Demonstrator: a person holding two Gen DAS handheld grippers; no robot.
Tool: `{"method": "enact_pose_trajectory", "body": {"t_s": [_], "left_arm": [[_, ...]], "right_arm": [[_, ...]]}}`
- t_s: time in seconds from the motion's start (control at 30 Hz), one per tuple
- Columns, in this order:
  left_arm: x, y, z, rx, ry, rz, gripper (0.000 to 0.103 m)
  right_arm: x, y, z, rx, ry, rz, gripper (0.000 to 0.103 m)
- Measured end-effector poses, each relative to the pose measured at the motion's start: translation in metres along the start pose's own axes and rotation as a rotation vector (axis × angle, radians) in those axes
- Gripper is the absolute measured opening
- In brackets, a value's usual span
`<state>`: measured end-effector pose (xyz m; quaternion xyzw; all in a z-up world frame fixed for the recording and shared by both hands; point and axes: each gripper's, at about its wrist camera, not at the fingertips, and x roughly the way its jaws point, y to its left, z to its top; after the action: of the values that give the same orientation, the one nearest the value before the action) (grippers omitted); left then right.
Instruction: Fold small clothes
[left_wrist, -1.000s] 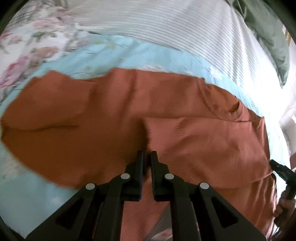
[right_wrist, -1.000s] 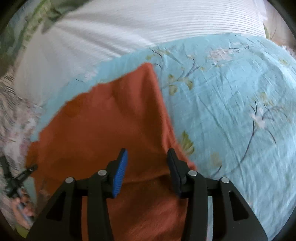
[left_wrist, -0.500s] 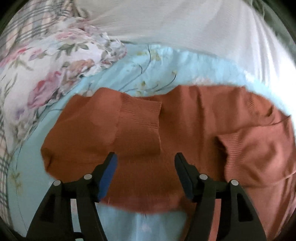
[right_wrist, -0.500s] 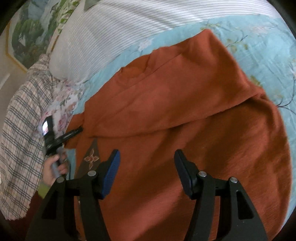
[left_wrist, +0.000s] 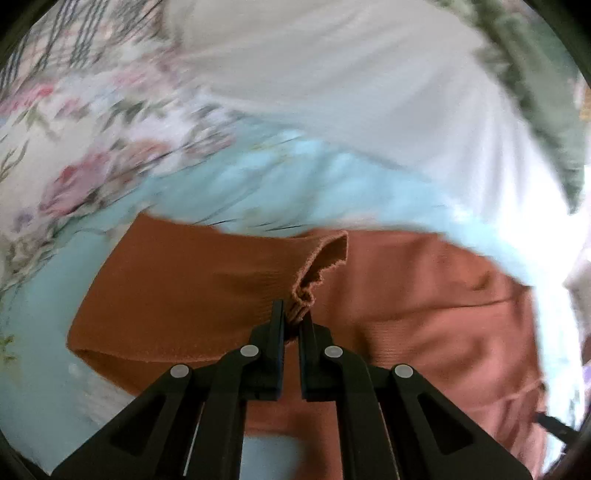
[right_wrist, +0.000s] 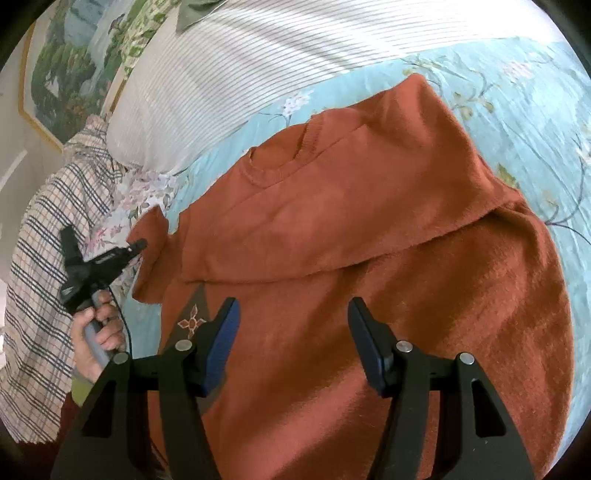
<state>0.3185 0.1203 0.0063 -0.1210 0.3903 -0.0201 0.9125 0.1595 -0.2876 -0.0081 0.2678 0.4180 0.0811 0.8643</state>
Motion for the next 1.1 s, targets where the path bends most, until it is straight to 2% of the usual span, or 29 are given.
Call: {"method": "enact_pose_trajectory", "body": {"t_s": [0.13,0.27,0.4,0.6,0.7,0.77,0.83,0.9,0.97,1.1], "left_arm": [[-0.018,-0.073,-0.006,0.065,-0.027,-0.160,0.004],[-0.013,-0.152,-0.024,0.152,0.000,-0.287,0.004],[0.013,-0.212,-0.043,0.189,0.061,-0.351,0.004],[0.061,-0.277,-0.076,0.260,0.149,-0.373,0.004],[0.083,-0.287,-0.090,0.293,0.206,-0.327,0.007],[0.090,-0.281,-0.099,0.286,0.252,-0.319,0.017],[0.084,-0.267,-0.104,0.254,0.276,-0.347,0.029],[0.067,-0.249,-0.106,0.239,0.252,-0.344,0.048],[0.048,-0.231,-0.111,0.226,0.219,-0.324,0.050],[0.004,-0.164,-0.118,0.171,0.148,-0.213,0.050]], "right_arm": [[-0.014,-0.013,0.000,0.029,-0.028,-0.005,0.062],[-0.033,-0.034,0.000,0.073,-0.070,-0.030,0.062],[-0.048,-0.056,0.000,0.115,-0.095,-0.058,0.062],[-0.056,-0.079,0.001,0.175,-0.111,-0.078,0.062],[-0.052,-0.079,0.006,0.178,-0.107,-0.070,0.062],[-0.045,-0.076,0.011,0.175,-0.095,-0.065,0.062],[-0.035,-0.071,0.016,0.166,-0.081,-0.041,0.062],[-0.023,-0.064,0.024,0.147,-0.069,-0.027,0.062],[-0.011,-0.059,0.033,0.136,-0.059,-0.014,0.062],[0.021,-0.051,0.055,0.107,-0.028,-0.013,0.062]]}}
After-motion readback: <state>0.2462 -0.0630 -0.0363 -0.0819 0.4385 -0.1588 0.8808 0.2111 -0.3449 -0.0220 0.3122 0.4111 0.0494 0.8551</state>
